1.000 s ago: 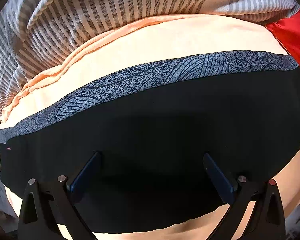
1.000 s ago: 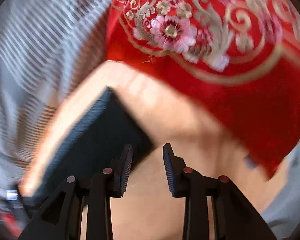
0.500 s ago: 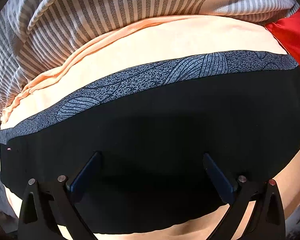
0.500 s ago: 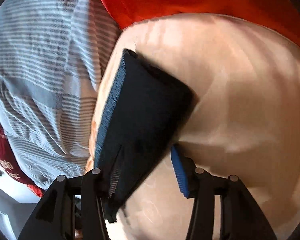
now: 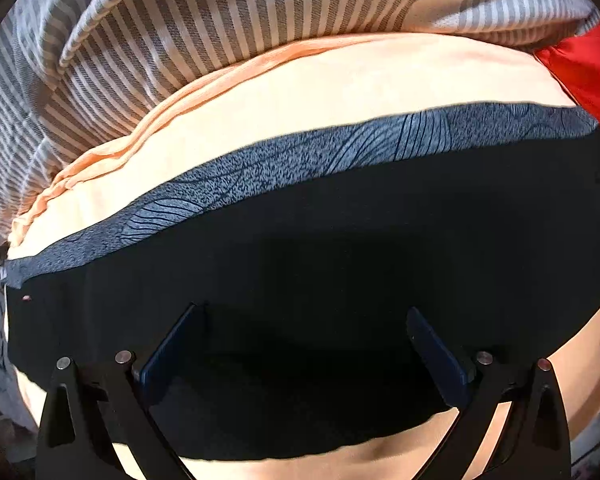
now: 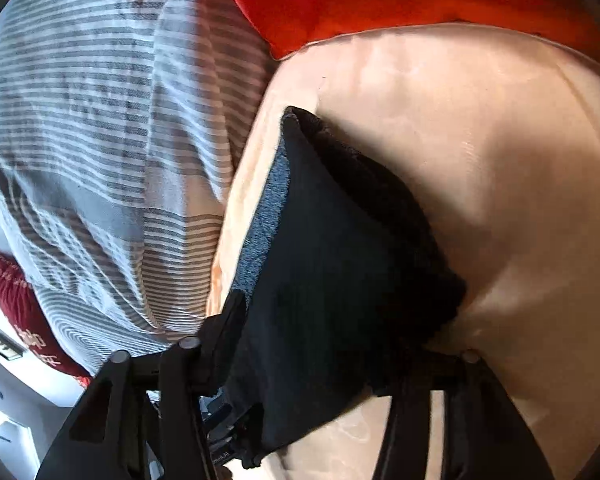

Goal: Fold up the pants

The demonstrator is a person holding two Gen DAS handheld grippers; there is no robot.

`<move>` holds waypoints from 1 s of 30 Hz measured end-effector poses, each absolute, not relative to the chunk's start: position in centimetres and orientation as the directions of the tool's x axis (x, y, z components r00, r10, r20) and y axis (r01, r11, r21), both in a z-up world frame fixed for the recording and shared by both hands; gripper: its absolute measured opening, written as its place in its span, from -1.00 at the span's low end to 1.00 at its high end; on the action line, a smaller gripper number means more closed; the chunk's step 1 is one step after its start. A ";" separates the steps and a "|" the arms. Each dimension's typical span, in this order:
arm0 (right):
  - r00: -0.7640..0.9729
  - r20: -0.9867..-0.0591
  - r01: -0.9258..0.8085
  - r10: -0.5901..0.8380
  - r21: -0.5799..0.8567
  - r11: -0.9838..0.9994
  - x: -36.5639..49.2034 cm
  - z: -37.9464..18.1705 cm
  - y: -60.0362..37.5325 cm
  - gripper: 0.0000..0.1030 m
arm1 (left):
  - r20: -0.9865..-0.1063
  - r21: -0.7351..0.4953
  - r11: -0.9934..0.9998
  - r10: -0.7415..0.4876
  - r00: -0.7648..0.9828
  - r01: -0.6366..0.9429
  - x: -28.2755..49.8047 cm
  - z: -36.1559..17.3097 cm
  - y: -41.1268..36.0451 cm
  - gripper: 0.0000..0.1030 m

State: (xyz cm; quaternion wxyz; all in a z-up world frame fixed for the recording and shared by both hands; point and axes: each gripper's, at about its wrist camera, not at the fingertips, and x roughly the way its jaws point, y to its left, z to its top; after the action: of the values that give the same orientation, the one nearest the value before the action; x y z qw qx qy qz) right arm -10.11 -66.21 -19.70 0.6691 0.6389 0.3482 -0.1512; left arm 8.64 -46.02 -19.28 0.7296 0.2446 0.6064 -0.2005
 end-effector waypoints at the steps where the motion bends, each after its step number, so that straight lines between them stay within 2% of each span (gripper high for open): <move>1: 0.715 -0.653 0.646 0.250 0.753 0.122 -10.4 -19.9 -66.3 -0.48 | -0.985 0.085 0.813 -0.020 0.174 0.576 8.7 -18.8 -46.2 1.00; 3: 0.743 -0.614 0.623 0.266 0.780 0.061 -11.2 -20.3 -66.6 -0.63 | -0.983 0.034 0.832 -0.072 0.170 0.554 8.9 -17.5 -47.2 1.00; 5: 0.757 -0.596 0.610 0.269 0.791 0.038 -11.6 -20.1 -66.7 -0.67 | -0.975 0.029 0.829 -0.099 0.197 0.558 9.0 -16.6 -48.7 1.00; 10: 0.770 -0.576 0.583 0.274 0.810 0.067 -11.1 -18.7 -66.4 -0.69 | -0.972 0.041 0.851 -0.086 0.217 0.524 9.7 -17.6 -50.5 1.00; 13: 0.770 -0.574 0.572 0.279 0.814 0.098 -10.6 -17.9 -66.2 -0.69 | -0.980 0.095 0.840 -0.016 0.199 0.534 9.4 -20.3 -50.9 1.00; 15: 0.762 -0.586 0.581 0.274 0.807 0.108 -10.7 -17.8 -66.0 -0.69 | -0.971 0.075 0.847 -0.057 0.231 0.526 9.0 -20.3 -50.5 1.00; 19: 0.741 -0.622 0.610 0.255 0.781 0.133 -11.8 -17.6 -65.4 -0.57 | -0.976 0.053 0.841 -0.071 0.206 0.539 9.0 -20.5 -50.3 1.00; 21: 0.724 -0.643 0.632 0.249 0.764 0.132 -13.2 -18.0 -64.7 -0.16 | -0.978 0.046 0.840 -0.072 0.195 0.541 9.2 -20.5 -50.2 1.00; 23: 0.716 -0.653 0.648 0.246 0.753 0.112 -14.6 -18.7 -63.9 0.01 | -0.977 0.045 0.838 -0.078 0.200 0.544 9.0 -20.6 -50.2 1.00; 30: 0.772 -0.599 0.592 0.211 0.799 0.103 -13.6 -19.6 -64.4 0.01 | -0.973 0.050 0.835 -0.083 0.216 0.548 8.7 -20.5 -49.9 1.00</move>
State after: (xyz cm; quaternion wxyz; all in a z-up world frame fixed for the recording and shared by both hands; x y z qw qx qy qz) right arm -13.61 -64.42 -19.57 0.6763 0.6548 0.3067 -0.1408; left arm 8.66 -49.89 -20.45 0.7543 0.1969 0.5903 -0.2091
